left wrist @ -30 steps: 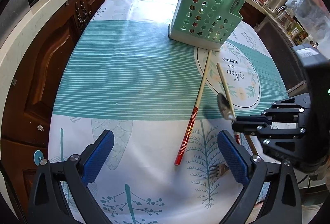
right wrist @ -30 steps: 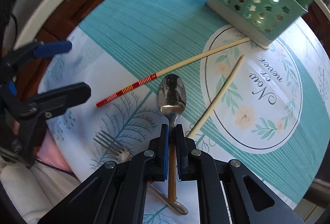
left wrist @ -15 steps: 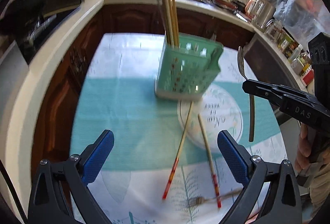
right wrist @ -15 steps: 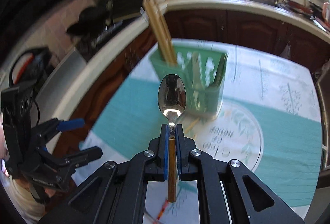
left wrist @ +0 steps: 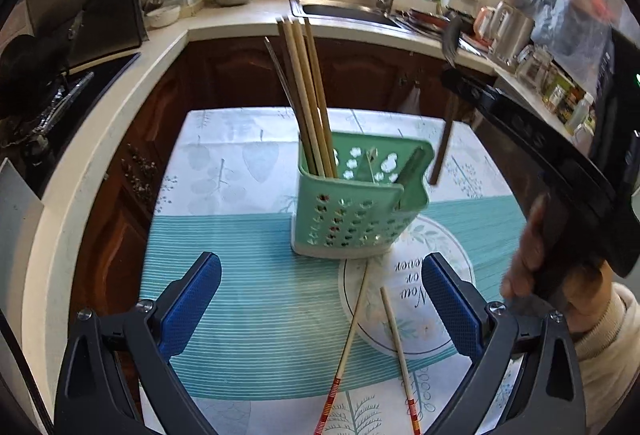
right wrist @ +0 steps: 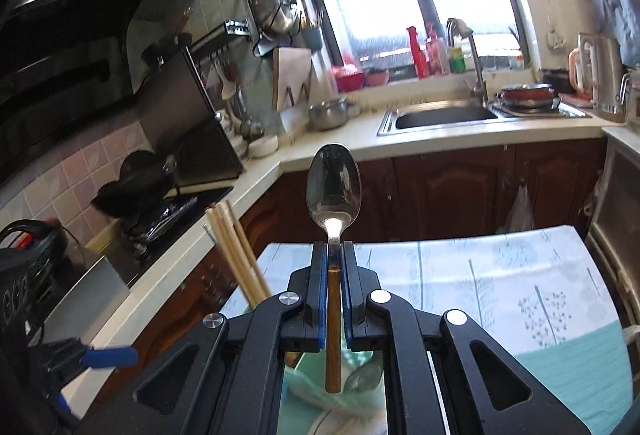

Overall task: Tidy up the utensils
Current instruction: 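Lift the wooden-handled spoon into the green basket and open the right gripper, then grasp the red-banded chopstick with the left gripper while the right gripper grasps a plain chopstick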

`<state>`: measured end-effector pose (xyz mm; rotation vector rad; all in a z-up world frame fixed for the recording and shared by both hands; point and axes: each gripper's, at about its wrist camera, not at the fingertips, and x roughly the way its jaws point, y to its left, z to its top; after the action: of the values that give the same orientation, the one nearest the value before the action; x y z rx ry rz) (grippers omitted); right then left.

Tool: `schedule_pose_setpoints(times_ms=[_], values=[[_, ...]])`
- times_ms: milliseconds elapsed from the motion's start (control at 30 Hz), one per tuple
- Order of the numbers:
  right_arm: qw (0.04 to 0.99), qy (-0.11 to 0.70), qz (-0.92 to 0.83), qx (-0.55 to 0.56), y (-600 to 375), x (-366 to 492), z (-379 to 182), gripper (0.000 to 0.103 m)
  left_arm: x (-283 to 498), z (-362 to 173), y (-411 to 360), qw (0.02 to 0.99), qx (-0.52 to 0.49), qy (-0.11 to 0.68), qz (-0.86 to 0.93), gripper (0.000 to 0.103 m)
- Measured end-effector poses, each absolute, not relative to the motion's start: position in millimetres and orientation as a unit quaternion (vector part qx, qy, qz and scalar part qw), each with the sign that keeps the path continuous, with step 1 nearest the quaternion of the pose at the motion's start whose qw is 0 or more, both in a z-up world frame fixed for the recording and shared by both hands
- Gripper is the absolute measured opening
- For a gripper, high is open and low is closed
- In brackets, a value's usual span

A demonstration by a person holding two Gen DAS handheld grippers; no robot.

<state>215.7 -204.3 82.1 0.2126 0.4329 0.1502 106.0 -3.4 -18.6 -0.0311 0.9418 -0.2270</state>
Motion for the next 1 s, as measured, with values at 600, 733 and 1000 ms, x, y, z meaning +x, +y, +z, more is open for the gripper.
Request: schedule_pose_setpoints(times_ms=[600,733,1000], values=[[0.946,0.300,0.100,0.079,-195,221,-12,0.021,107,-108,-28,0.822,-0.009,0.549,-0.153,0.092],[0.921,0.361,0.101,0.108,-205,198,-16,0.021,105,-121,-33,0.805,-0.007,0.569,-0.167,0.085],[0.821,0.524,0.094,0.208,-227,161,-71,0.021,114,-155,-53,0.743,0.028,0.644,-0.180,0.068]])
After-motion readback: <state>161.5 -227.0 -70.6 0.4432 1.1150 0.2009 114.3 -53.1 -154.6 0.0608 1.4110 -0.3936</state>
